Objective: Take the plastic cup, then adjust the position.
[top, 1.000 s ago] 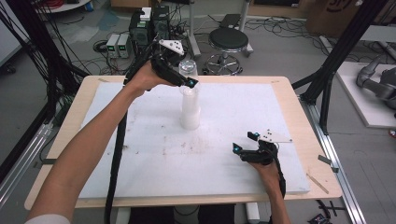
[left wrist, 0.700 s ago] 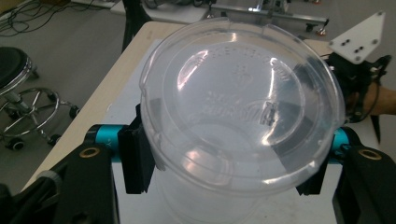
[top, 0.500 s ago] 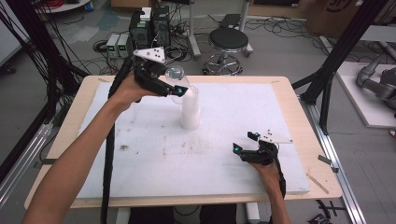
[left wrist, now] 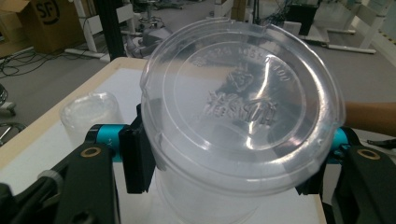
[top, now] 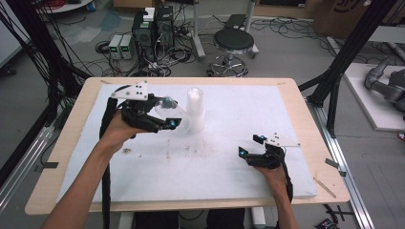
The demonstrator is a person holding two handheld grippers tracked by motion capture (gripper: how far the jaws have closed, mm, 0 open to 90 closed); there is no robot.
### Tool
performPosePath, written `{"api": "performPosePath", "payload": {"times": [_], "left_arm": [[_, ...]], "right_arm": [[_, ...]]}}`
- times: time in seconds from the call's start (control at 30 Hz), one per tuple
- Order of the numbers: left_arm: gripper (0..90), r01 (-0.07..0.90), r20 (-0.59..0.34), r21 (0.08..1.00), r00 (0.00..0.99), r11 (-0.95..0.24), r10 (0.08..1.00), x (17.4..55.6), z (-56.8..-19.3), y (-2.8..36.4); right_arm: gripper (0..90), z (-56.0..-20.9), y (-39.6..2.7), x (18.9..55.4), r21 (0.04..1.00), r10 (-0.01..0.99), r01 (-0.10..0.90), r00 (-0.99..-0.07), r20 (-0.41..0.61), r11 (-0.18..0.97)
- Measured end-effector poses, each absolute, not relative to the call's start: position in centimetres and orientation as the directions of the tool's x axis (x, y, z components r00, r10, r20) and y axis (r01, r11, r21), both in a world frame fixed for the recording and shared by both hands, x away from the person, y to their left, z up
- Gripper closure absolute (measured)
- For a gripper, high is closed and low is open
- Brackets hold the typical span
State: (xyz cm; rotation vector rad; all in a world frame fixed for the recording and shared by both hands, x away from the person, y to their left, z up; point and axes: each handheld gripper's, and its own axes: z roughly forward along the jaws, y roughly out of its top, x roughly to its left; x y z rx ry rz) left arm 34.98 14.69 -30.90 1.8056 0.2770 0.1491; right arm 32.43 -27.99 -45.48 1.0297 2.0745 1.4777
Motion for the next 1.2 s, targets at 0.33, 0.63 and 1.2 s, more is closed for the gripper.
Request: {"api": "performPosePath", "payload": {"times": [0.33, 0.63, 1.2], "left_arm": [[36.0, 0.133, -0.086, 0.973, 0.967, -0.188, 0.24, 33.2, -34.6, 14.3], [35.4, 0.133, -0.098, 0.978, 0.973, -0.161, 0.209, 33.0, -36.9, 14.3], [35.5, 0.15, -0.12, 0.98, 0.969, -0.131, 0.214, 33.4, -37.6, 14.9]], "right_arm": [[15.4, -45.5, -28.0, 32.4, 0.925, 0.75, 0.34, -0.654, 0.102, 0.171], [15.4, -45.5, -28.0, 32.4, 0.926, 0.747, 0.334, -0.658, 0.094, 0.178], [15.4, -45.4, -28.1, 32.6, 0.922, 0.733, 0.347, -0.671, 0.115, 0.173]]}}
